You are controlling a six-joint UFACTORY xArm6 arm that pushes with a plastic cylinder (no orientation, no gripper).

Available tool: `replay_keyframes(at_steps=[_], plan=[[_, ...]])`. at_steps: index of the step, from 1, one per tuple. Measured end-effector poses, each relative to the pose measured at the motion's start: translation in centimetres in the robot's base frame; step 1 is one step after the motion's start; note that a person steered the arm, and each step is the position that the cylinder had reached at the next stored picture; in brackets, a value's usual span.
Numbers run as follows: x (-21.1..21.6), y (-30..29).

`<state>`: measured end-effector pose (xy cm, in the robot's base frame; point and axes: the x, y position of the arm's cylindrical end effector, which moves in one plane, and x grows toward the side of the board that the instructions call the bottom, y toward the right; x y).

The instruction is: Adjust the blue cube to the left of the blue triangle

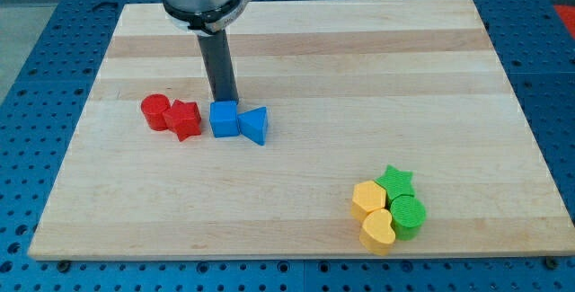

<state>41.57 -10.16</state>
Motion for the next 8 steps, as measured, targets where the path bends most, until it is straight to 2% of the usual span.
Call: replay_keyframes(at_steps=[1, 2, 3, 4, 5, 8], plan=[[-1.5, 2.5], [-2.0, 9.6], [0.1, 15.2], [3.2, 16.3], [4.5, 15.6], [8.4, 9.9]])
